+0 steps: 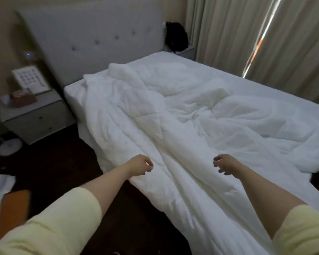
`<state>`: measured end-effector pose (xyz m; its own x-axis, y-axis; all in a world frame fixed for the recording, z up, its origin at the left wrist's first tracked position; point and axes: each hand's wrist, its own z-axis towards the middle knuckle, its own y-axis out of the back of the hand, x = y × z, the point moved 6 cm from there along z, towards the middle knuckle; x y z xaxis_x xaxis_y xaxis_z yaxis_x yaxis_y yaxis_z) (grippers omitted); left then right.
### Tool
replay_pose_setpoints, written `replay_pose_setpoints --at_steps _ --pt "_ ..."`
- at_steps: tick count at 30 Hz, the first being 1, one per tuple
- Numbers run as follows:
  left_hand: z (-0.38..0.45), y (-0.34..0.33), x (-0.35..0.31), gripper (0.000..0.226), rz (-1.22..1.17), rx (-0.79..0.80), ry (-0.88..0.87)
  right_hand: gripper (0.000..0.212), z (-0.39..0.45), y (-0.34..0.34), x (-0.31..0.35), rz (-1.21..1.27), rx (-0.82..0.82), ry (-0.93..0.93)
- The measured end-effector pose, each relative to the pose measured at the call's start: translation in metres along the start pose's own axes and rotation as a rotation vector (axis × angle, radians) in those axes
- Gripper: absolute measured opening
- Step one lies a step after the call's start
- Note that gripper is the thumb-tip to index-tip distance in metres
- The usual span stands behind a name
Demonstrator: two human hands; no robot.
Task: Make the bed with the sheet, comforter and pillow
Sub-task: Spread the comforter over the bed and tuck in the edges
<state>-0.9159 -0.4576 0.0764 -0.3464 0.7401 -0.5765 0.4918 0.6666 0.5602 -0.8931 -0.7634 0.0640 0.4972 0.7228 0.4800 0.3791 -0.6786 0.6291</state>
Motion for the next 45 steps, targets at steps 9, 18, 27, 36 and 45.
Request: replay_pose_setpoints --at_steps 9,18,27,36,45 --pt "-0.002 0.267 0.169 0.023 -0.224 -0.344 0.165 0.026 0.043 -0.186 0.333 -0.154 0.261 0.325" --pt "0.11 0.416 0.205 0.013 -0.398 -0.406 0.129 0.033 0.16 -0.202 0.471 -0.199 0.228 0.209" --pt "0.224 0.616 0.26 0.02 -0.522 -0.555 0.194 0.032 0.297 -0.23 0.736 -0.114 0.16 0.365" --pt "0.381 0.755 0.316 0.022 -0.486 -0.472 0.149 0.048 0.414 -0.309 0.921 -0.117 0.101 0.41" --pt "0.554 0.912 0.376 0.018 -0.197 -0.287 0.157 0.065 0.526 -0.374 1.008 -0.058 0.038 0.173"
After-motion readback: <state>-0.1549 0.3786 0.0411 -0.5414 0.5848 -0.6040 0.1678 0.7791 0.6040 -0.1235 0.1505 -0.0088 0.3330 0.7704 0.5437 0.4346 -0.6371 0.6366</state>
